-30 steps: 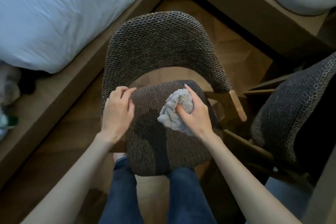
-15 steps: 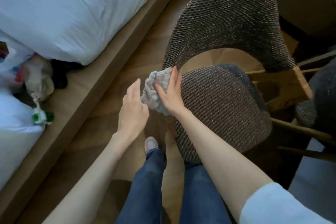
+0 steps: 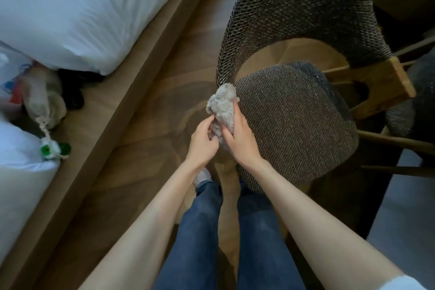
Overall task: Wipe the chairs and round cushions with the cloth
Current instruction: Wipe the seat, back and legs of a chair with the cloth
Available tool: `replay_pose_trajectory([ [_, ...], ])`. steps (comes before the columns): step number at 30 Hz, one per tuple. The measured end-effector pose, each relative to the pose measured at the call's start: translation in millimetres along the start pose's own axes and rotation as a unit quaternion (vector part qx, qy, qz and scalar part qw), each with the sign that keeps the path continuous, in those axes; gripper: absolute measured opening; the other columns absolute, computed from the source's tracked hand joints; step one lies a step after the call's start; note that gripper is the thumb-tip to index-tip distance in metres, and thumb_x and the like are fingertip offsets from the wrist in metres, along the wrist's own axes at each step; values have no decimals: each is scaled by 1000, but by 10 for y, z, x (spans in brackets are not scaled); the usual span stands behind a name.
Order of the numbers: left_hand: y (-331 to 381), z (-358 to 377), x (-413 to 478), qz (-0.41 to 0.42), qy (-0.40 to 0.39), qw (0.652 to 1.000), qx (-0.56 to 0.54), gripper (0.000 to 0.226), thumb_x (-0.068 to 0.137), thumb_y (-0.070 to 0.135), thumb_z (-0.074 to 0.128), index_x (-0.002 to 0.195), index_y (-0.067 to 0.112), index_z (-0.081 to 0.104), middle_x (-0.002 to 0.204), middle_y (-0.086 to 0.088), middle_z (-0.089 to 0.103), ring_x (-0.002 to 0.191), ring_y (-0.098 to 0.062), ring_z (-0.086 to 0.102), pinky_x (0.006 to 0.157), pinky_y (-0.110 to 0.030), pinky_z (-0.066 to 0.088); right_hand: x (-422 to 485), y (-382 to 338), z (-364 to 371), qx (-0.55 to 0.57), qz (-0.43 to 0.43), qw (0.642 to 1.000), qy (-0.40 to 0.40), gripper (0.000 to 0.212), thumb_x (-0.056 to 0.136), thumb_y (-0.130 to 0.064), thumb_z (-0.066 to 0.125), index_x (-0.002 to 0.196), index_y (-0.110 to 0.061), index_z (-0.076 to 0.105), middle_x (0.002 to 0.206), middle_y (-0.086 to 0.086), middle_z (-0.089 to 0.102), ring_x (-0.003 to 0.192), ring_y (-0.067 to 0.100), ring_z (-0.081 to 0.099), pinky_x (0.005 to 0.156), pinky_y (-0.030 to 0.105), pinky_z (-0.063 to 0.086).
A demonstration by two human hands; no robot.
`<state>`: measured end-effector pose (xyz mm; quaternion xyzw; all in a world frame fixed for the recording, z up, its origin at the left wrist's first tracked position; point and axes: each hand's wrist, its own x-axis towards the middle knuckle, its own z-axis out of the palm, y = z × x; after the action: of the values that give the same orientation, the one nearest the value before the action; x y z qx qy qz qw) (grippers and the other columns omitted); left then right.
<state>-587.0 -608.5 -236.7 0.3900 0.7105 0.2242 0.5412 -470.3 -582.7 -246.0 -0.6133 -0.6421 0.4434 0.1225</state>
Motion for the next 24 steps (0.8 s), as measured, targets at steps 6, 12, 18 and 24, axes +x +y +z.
replay_pose_trajectory([
  [6, -186, 209, -481, -19, -25, 999, -27, 58, 90, 5, 55, 144, 19, 38, 139, 0, 49, 112, -9, 53, 99, -31, 46, -526, 242, -57, 19, 31, 998, -58, 65, 100, -37, 43, 155, -21, 11, 152, 4, 35, 136, 18, 38, 108, 31, 33],
  [12, -156, 245, -618, 31, -5, 1000, -2, 63, 91, 12, 60, 148, 17, 33, 152, 2, 34, 133, -5, 36, 100, -10, 35, -531, 204, -268, 13, -26, 995, -95, 56, 103, -30, 39, 154, -25, 16, 151, 1, 39, 135, 16, 41, 110, 33, 35],
  [18, 85, 27, -52, 43, 15, 999, -19, 64, 94, 6, 54, 151, 12, 24, 155, -4, 30, 141, -15, 30, 106, -14, 24, 108, -147, -258, 63, 5, 996, -60, 62, 101, -22, 45, 154, -18, 12, 152, 4, 38, 136, 19, 39, 98, 14, 28],
  [24, 13, 168, -78, 9, -15, 1000, -15, 61, 94, 10, 55, 149, 17, 31, 144, -2, 48, 130, -17, 47, 108, -32, 39, -71, 38, -146, 67, 46, 995, -51, 50, 101, -24, 43, 150, -22, 31, 139, 4, 54, 125, 22, 53, 105, 33, 40],
])
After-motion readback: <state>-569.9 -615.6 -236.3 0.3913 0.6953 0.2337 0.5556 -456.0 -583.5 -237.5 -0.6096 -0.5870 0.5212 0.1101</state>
